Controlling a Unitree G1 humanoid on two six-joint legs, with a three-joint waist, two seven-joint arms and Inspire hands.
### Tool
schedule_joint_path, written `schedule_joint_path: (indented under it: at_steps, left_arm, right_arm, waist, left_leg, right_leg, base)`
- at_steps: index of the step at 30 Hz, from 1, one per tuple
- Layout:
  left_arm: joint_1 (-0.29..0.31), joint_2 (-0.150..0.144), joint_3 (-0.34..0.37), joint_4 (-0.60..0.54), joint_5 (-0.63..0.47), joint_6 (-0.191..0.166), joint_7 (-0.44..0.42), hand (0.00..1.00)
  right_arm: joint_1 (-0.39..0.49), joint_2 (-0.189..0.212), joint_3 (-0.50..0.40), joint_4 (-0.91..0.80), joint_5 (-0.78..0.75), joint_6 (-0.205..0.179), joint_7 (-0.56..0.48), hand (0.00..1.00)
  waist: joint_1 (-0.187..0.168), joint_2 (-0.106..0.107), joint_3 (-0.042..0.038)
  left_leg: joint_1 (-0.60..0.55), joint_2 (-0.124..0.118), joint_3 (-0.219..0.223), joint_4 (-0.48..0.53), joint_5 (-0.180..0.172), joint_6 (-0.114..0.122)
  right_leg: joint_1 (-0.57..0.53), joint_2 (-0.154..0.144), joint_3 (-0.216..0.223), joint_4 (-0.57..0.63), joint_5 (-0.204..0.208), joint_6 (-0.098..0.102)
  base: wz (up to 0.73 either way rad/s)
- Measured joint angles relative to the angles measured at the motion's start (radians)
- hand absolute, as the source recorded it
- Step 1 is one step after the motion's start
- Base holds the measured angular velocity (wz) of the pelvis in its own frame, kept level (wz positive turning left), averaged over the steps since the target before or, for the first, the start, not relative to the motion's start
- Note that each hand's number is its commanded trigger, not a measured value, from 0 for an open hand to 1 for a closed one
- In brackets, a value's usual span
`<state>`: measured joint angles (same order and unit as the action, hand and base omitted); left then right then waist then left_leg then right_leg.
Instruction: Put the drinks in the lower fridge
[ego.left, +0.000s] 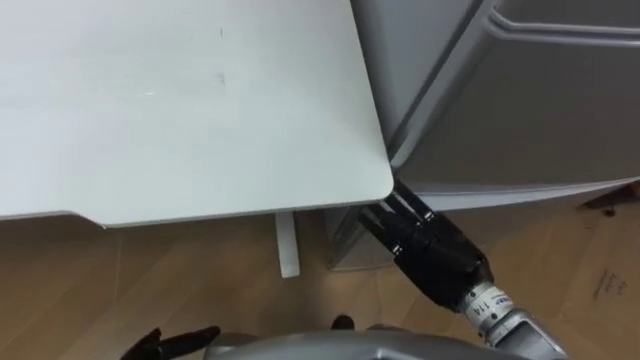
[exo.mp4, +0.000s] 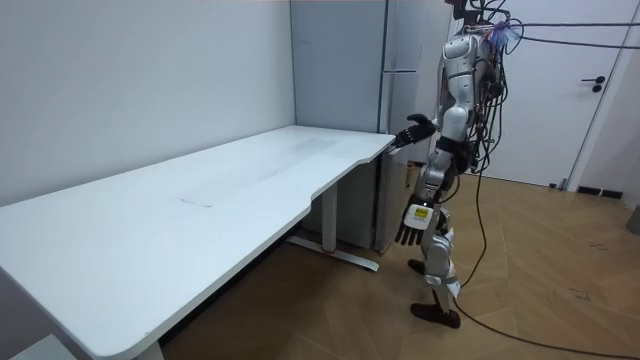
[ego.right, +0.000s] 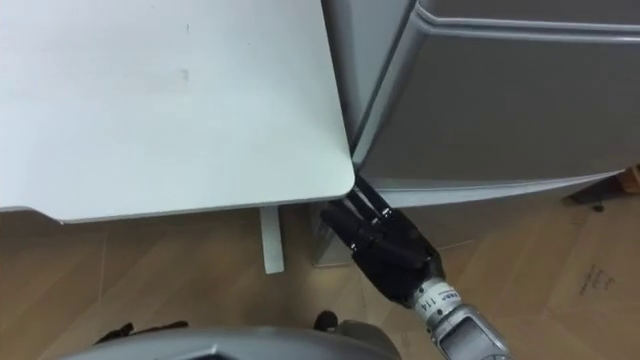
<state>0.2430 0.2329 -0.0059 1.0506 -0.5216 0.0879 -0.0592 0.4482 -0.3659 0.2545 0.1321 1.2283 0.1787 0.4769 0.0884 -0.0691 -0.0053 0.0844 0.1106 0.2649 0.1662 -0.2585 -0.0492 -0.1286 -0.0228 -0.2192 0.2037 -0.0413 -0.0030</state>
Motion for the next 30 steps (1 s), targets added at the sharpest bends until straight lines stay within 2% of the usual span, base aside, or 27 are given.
schedule_joint_path:
  at_steps: [2,5,12,16,18,22,24,26,30]
  left_arm:
    - [0.004,-0.008,-0.001,0.000,-0.034,0.000,0.001,0.00]
    - [0.011,-0.016,-0.001,0.001,-0.059,0.000,0.002,0.00]
    - [0.025,-0.016,0.007,0.002,-0.075,-0.005,-0.007,0.00]
    - [0.029,-0.016,0.026,0.001,-0.074,-0.005,-0.011,0.00]
    - [0.030,-0.016,0.043,0.002,-0.075,-0.005,-0.011,0.00]
    - [0.040,-0.015,0.065,0.001,-0.076,-0.005,-0.008,0.00]
    - [0.045,-0.016,0.071,0.001,-0.076,-0.005,0.003,0.00]
    - [0.042,-0.015,0.082,0.004,-0.073,-0.005,0.013,0.00]
    - [0.036,-0.015,0.083,0.003,-0.075,-0.006,0.043,0.00]
  right_arm:
    - [0.001,-0.001,-0.013,0.000,0.000,0.016,0.007,0.00]
    - [0.000,-0.001,-0.025,0.002,-0.018,0.021,0.017,0.00]
    - [0.003,0.005,-0.063,0.020,-0.137,0.020,0.064,0.00]
    - [-0.010,0.006,-0.092,0.067,-0.287,0.018,0.148,0.00]
    - [-0.020,0.006,-0.093,0.127,-0.360,0.020,0.207,0.00]
    - [-0.044,0.007,-0.118,0.263,-0.544,0.027,0.239,0.00]
    - [-0.074,0.008,-0.147,0.356,-0.640,0.027,0.237,0.00]
    - [-0.115,0.009,-0.197,0.494,-0.765,0.023,0.216,0.00]
    - [-0.126,0.009,-0.237,0.622,-0.865,0.000,0.160,0.00]
  waist:
    - [0.000,0.010,0.0056]
    - [0.000,0.017,0.0077]
    - [-0.001,0.010,0.0064]
    - [-0.004,0.002,0.0022]
    - [-0.014,-0.002,0.0020]
    - [-0.014,-0.013,0.0010]
    - [-0.025,-0.020,-0.0003]
    - [-0.031,-0.028,0.0021]
    - [-0.032,-0.028,0.0052]
  left_leg:
    - [0.008,0.001,-0.004,-0.003,0.000,0.000]
    - [0.010,0.000,-0.004,-0.004,0.000,0.000]
    - [0.015,-0.001,-0.024,-0.005,0.000,0.000]
    - [0.015,0.000,-0.030,-0.007,0.000,0.000]
    - [0.016,0.000,-0.045,-0.004,0.000,0.000]
    - [0.030,-0.001,-0.052,-0.012,0.000,0.000]
    - [0.033,-0.003,-0.061,-0.013,0.000,0.001]
    - [0.033,-0.003,-0.065,-0.009,0.000,0.001]
    - [0.040,-0.002,-0.073,-0.006,0.000,0.001]
  right_leg:
    - [0.009,0.000,-0.004,0.000,0.000,0.001]
    - [0.010,-0.001,-0.004,0.001,-0.001,0.001]
    - [0.023,-0.005,-0.015,0.002,-0.014,0.005]
    - [0.026,-0.005,-0.023,0.001,-0.018,0.006]
    - [0.038,-0.009,-0.033,0.001,-0.022,0.009]
    - [0.052,-0.010,-0.036,-0.002,-0.027,0.012]
    - [0.059,-0.012,-0.040,-0.003,-0.029,0.014]
    - [0.062,-0.013,-0.044,-0.003,-0.028,0.014]
    - [0.080,-0.011,-0.047,-0.016,-0.029,0.014]
  base:
    - [0.05]
    - [0.00]
    - [0.08]
    - [0.06]
    - [0.20]
    - [0.07]
    - [0.10]
    - [0.05]
    - [0.05]
